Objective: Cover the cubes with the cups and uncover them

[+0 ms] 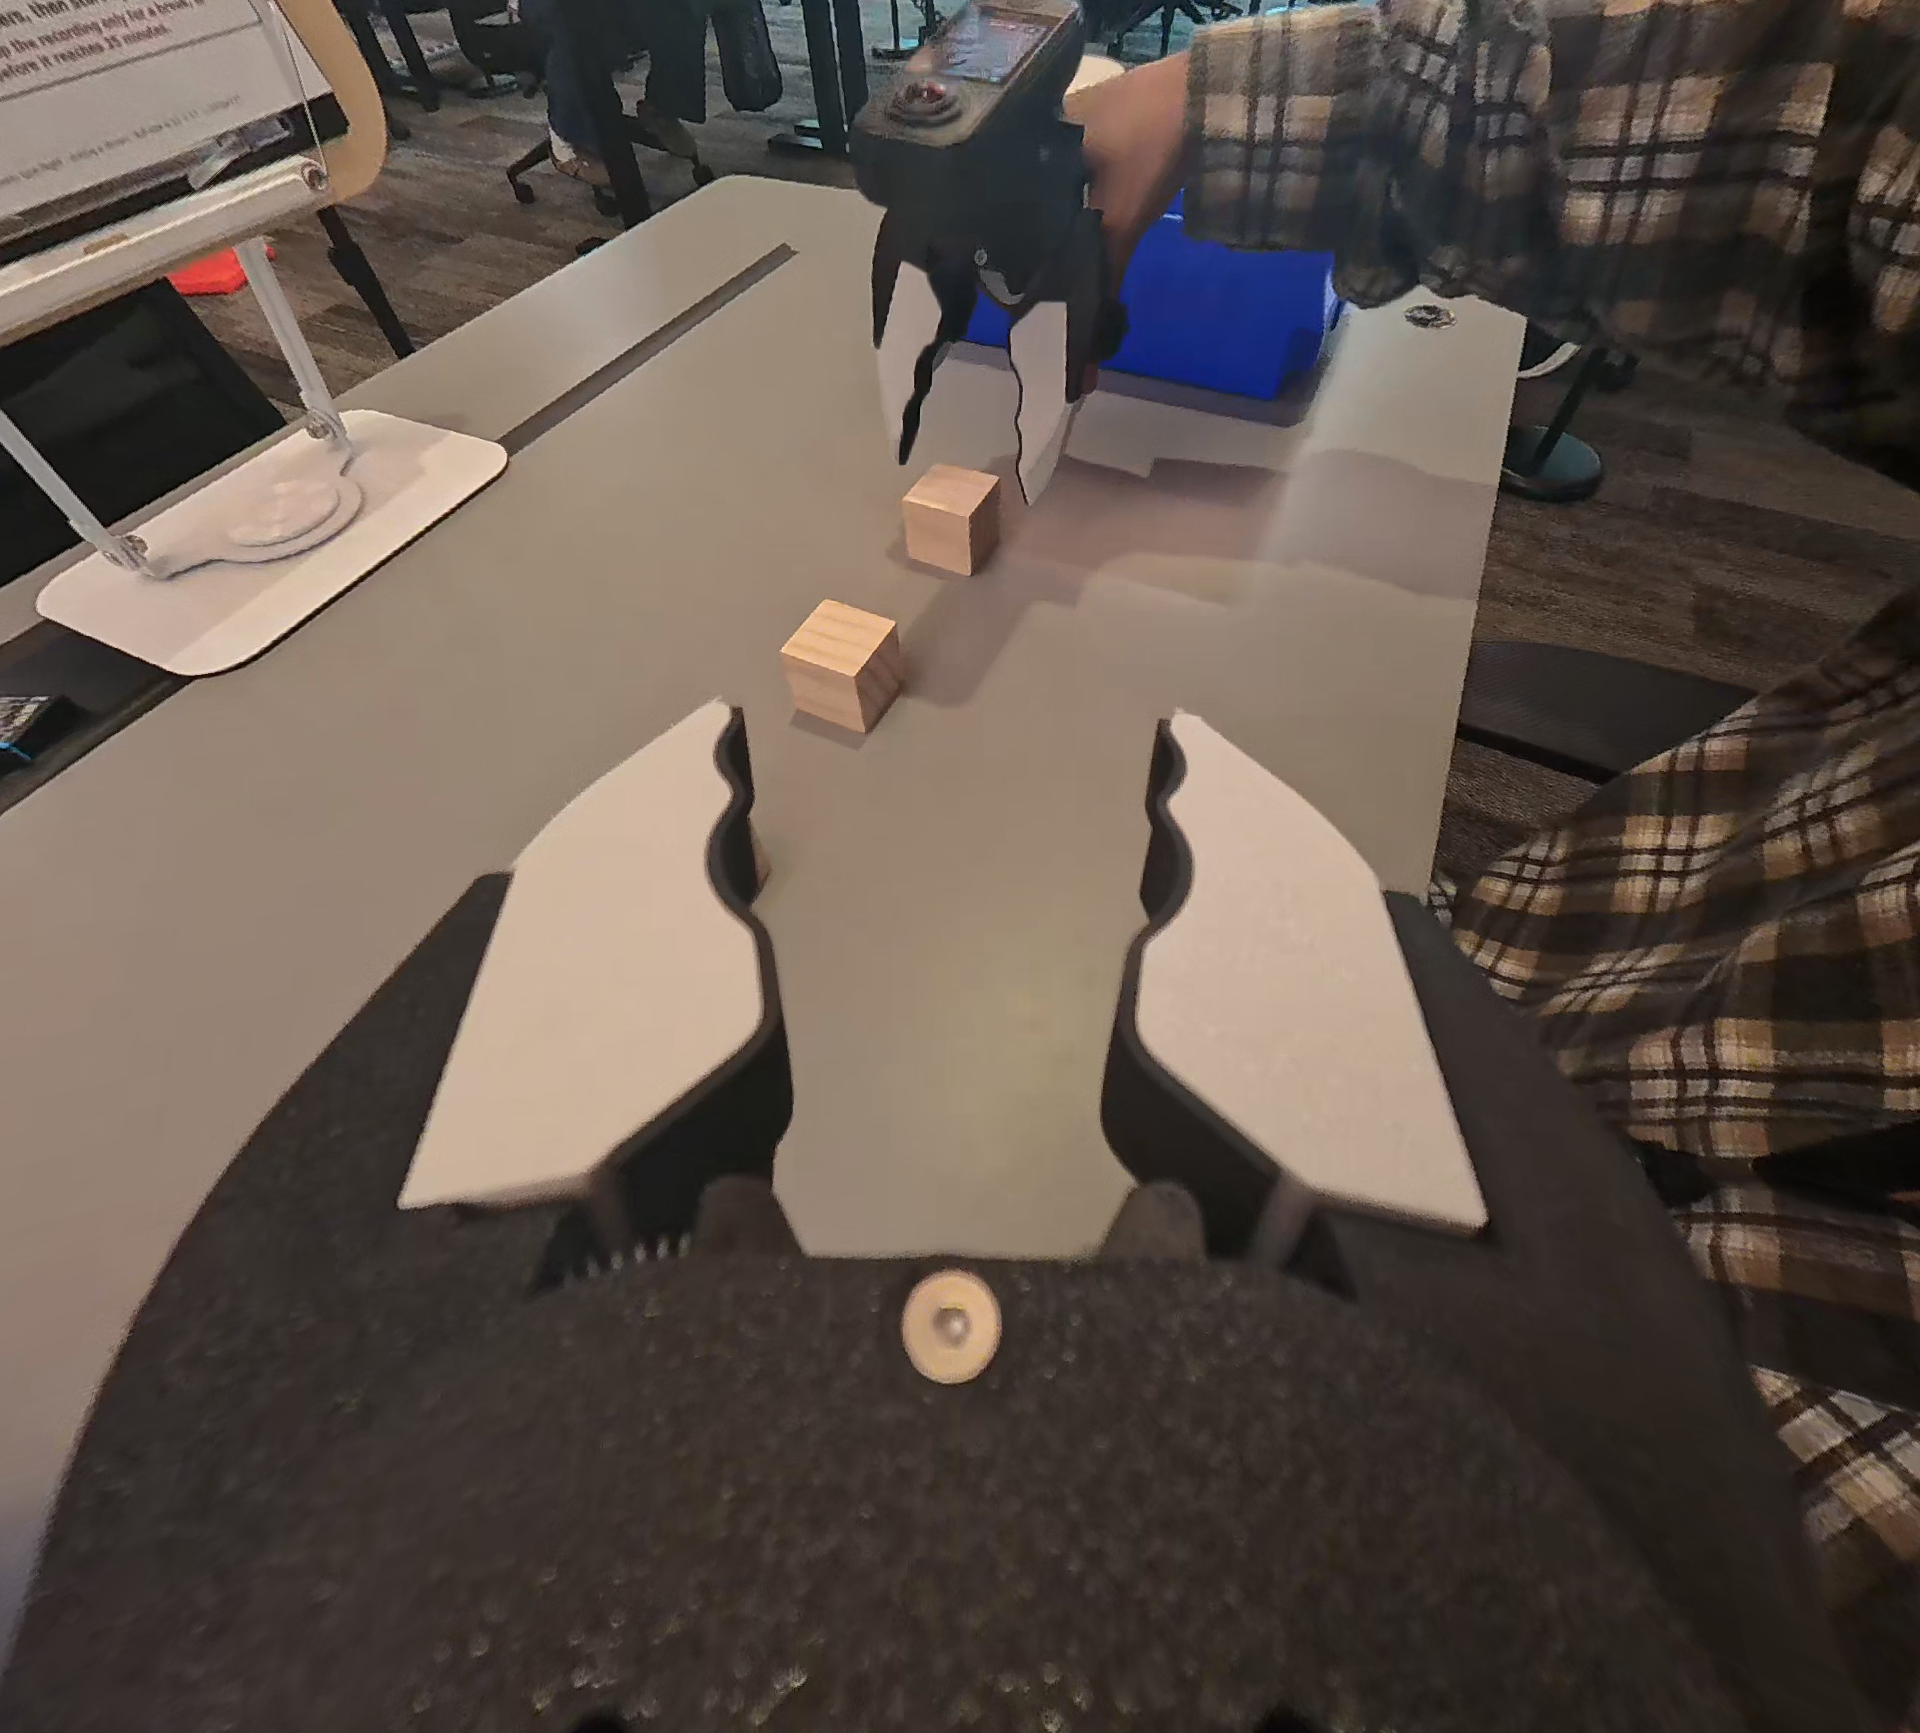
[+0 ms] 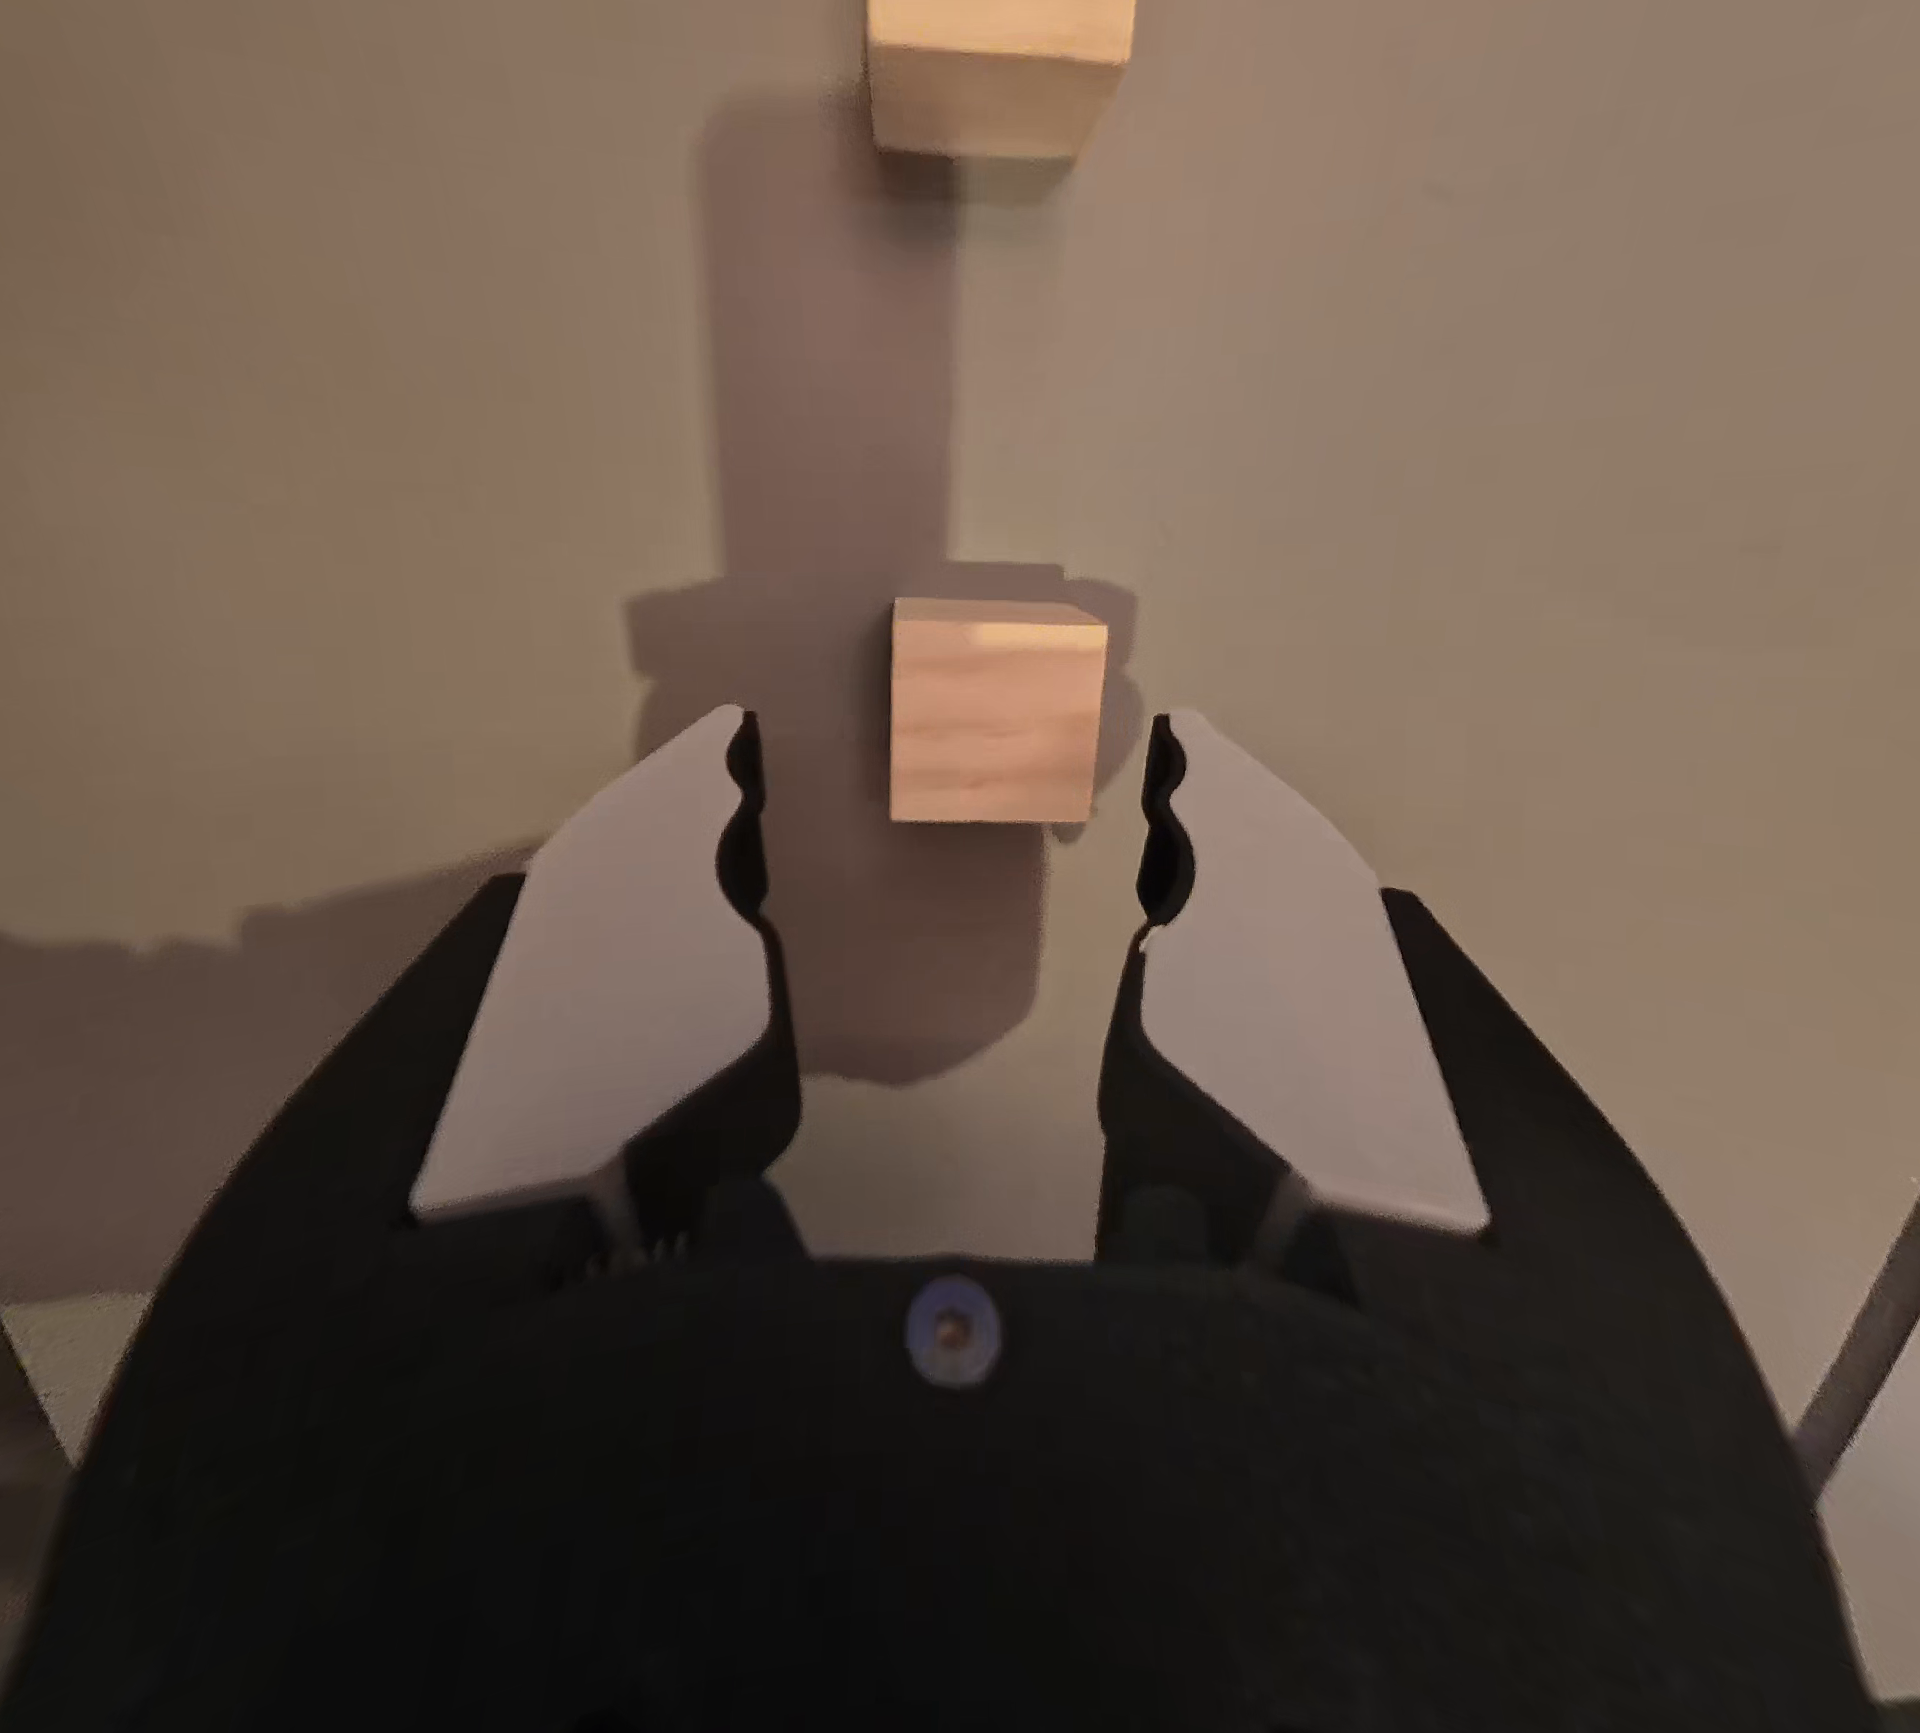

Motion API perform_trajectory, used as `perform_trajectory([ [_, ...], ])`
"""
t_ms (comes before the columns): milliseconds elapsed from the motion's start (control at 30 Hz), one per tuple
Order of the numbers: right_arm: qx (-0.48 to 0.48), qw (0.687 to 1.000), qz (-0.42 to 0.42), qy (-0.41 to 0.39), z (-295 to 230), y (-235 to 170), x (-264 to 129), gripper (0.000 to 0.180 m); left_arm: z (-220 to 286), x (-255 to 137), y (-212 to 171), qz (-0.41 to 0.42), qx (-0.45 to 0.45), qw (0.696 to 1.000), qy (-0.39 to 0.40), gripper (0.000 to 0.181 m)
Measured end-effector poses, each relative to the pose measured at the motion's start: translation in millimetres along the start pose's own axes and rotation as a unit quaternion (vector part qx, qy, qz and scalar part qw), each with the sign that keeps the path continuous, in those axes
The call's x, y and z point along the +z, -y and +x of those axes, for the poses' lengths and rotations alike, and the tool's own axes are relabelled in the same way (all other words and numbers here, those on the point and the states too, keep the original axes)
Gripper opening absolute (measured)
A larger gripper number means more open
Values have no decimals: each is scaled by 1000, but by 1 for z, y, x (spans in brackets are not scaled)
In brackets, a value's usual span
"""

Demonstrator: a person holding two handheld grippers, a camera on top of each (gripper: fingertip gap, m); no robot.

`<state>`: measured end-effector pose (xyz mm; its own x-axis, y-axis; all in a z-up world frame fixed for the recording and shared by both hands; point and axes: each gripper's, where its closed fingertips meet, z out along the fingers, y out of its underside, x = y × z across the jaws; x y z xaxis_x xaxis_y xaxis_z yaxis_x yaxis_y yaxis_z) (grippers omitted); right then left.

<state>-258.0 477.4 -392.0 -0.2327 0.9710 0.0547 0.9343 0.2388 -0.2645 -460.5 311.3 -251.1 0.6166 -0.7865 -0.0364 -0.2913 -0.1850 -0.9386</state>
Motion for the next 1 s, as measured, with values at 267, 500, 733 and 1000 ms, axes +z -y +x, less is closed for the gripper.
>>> perform_trajectory([
  [267,-20,998,-51,21,0,-5,15,69,-1,7,-7,-14,-2,1000,-3,72],
  [500,-18,996,-81,28,1,-11,25,45,-2,8,-9,-18,-4,1000,-4,72],
  [733,75,995,-63,-21,10,-9,-36,44,4,6,-5,-13,3,1000,-7,72],
  [1000,345,922,-60,-164,20,-109,-195,45,18,15,-8,-26,17,999,-20,72],
])
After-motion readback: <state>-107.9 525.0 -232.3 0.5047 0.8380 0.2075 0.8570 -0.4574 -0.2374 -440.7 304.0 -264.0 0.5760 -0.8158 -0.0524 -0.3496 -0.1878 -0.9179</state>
